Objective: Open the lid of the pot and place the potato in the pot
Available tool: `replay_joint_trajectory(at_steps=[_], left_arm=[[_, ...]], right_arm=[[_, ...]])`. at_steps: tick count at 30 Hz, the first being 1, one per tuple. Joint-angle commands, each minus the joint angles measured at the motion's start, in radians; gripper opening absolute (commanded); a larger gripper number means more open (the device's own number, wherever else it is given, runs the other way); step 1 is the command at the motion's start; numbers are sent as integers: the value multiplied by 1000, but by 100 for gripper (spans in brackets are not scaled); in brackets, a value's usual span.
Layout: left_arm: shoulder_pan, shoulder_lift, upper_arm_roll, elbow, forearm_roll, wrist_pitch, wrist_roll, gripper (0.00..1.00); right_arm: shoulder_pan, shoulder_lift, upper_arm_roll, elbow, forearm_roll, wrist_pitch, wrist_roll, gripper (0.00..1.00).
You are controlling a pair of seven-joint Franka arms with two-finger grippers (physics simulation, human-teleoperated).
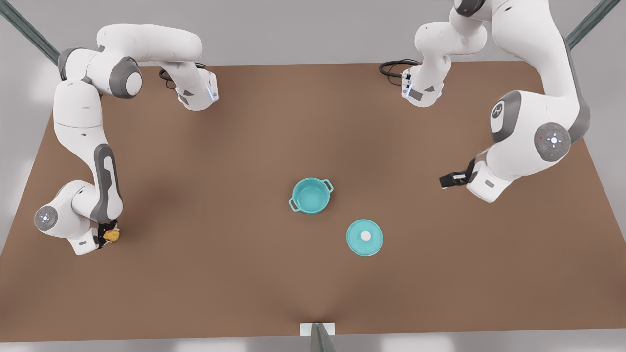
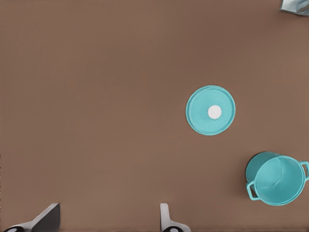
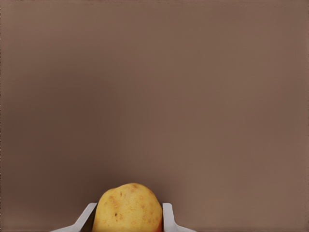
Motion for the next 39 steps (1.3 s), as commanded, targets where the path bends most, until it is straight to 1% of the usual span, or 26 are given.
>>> replay_joint_trajectory(at_steps=[1,6,9,15,16,17,23,29,31,32,33,35,37,39], left_arm=[[1,1,0,2,3,-18,199,100],[-3,2,-5,-20,3,-21,190,100],[-20,7,-7,-20,4,-19,173,100],[-13,13,-5,-8,6,-8,175,100],[0,1,1,-31,-8,22,181,100],[-2,-45,-5,-120,-2,91,181,100],[0,-29,-5,-98,6,79,178,100],[-3,-29,-3,-95,24,81,181,100],[-6,-18,-5,-57,23,87,181,100],[-6,-7,-5,-35,23,87,181,100],[-3,-6,-5,-35,20,87,181,100],[0,-6,-3,-34,20,88,181,100],[1,-6,-2,-34,18,90,181,100],[-6,8,-2,-32,16,91,175,100]], right_arm=[[0,-11,0,3,1,-26,-47,49],[42,-81,5,13,4,-116,-41,49],[118,-136,3,16,7,-188,14,48],[316,-224,0,18,6,-325,235,48],[358,-236,0,16,6,-339,290,48],[401,-239,0,16,4,-340,343,48],[609,-293,5,18,0,-392,559,48],[772,-302,11,27,9,-431,820,48],[832,-296,11,53,6,-440,929,48],[832,-276,37,85,4,-440,969,48],[832,-258,40,121,4,-440,993,48],[832,-222,83,167,6,-438,1048,48],[832,-181,153,228,4,-438,1137,48],[859,-129,167,291,3,-434,1189,48]])
